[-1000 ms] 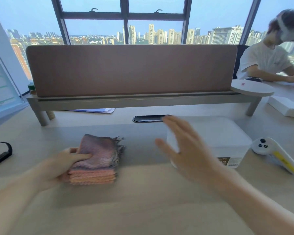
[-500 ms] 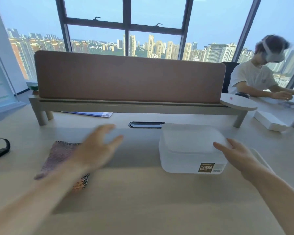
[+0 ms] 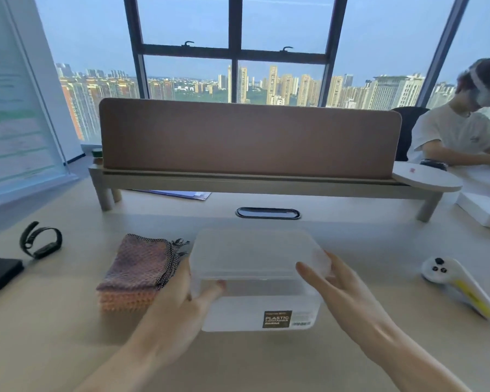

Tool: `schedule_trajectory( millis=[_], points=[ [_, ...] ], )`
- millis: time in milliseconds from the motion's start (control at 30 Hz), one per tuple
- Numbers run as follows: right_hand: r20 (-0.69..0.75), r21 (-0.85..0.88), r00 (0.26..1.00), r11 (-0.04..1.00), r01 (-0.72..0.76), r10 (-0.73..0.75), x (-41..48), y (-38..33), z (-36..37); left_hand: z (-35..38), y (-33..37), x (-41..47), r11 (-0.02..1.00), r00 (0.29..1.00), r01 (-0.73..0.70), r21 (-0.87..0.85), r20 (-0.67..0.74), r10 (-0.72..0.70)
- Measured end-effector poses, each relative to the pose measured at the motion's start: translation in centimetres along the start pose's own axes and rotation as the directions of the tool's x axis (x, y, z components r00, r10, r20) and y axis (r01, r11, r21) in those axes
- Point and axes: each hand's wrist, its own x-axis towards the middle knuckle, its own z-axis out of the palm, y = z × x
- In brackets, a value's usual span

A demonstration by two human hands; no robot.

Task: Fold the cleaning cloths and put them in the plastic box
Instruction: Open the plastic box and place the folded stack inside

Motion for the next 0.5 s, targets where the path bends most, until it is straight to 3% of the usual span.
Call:
schedule_trajectory(
  millis=[100, 167, 233, 367, 500],
  points=[
    [-0.018, -0.114, 0.999, 0.993, 0.035, -0.038, 0.7, -1.9, 0.0, -1.7, 1.5, 0.3, 0.969, 0.987, -0.029, 0.247, -0.149, 0.067],
    [-0.013, -0.069, 0.999, 0.997, 0.040, -0.041, 1.8, -3.1, -0.1, -2.7, 2.8, 1.9, 0.954, 0.976, 0.014, 0.300, -0.213, 0.052],
    [0.022, 0.053, 0.999, 0.998, 0.039, -0.040, 3.3, -4.0, -0.1, -3.4, 3.8, 4.1, 0.974, 0.980, 0.004, 0.227, -0.197, 0.042],
    [0.076, 0.206, 0.996, 0.978, 0.032, -0.049, 7.7, -4.8, 0.2, -4.3, 3.7, 10.0, 0.992, 0.994, -0.026, -0.125, -0.111, 0.012],
    [0.099, 0.260, 0.995, 0.965, -0.025, 0.000, 11.4, -3.1, 0.9, -3.4, 2.8, 13.9, 0.987, 0.997, 0.073, -0.144, 0.017, -0.071]
  ],
)
